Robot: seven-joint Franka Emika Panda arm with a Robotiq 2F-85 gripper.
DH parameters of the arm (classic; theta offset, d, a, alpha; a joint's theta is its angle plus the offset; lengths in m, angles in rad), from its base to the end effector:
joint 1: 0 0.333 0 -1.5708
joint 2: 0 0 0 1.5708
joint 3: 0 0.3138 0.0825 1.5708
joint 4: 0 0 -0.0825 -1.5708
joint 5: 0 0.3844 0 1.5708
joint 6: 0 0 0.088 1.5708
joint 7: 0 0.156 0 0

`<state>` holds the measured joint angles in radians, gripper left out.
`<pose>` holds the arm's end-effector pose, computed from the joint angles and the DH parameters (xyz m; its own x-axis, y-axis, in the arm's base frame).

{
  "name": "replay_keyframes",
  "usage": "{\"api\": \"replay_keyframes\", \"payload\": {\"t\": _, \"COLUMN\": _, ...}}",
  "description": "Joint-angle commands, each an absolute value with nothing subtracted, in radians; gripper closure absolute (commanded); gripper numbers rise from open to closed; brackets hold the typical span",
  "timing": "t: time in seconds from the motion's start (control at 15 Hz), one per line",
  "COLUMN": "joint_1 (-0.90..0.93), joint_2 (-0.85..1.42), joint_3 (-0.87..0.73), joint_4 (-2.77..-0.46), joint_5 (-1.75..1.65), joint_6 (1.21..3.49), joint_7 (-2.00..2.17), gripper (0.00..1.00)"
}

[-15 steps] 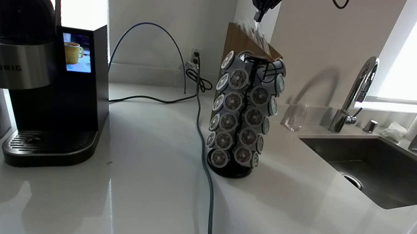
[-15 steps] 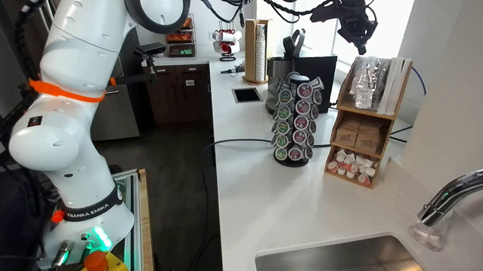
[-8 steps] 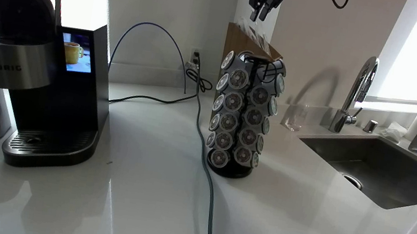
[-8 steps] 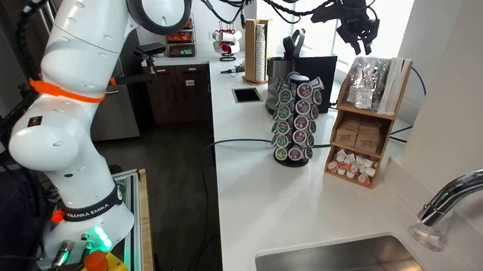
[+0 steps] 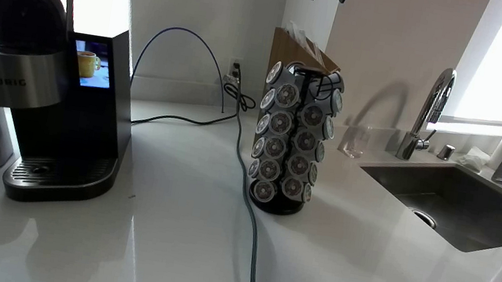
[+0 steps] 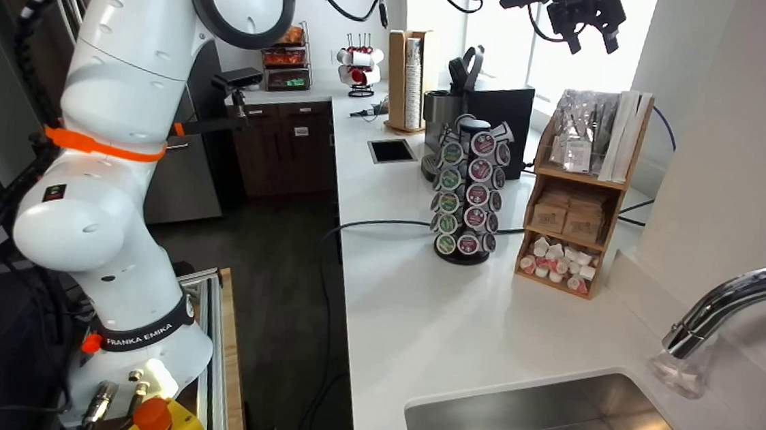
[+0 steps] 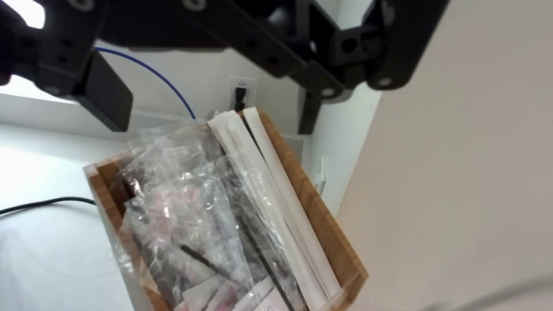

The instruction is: Remove one plastic from the wooden stand.

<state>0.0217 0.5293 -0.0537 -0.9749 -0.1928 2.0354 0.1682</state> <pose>0.7618 -0.0312 0.5829 0.8462 -0.0863 0.5258 -0.1812 -0.9746 0.1315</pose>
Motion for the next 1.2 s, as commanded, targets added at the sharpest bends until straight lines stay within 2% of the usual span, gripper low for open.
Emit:
{"api": "replay_keyframes", "payload": {"t": 0.0, "joint_1": 0.02, "joint_2": 0.542, "joint_3": -0.083, "joint_4": -0.949, "joint_5": -0.175, "joint_6": 1.936, "joint_7": 0.316, "gripper": 0.0}}
{"api": "replay_keyframes", "payload": {"t": 0.6, "joint_1": 0.006, "joint_2": 0.534, "joint_3": -0.068, "joint_4": -0.967, "joint_5": -0.121, "joint_6": 1.929, "joint_7": 0.34, "gripper": 0.0}}
{"api": "replay_keyframes", "payload": {"t": 1.13, "joint_1": -0.025, "joint_2": 0.632, "joint_3": -0.074, "joint_4": -0.828, "joint_5": -0.019, "joint_6": 1.699, "joint_7": 0.602, "gripper": 0.0}}
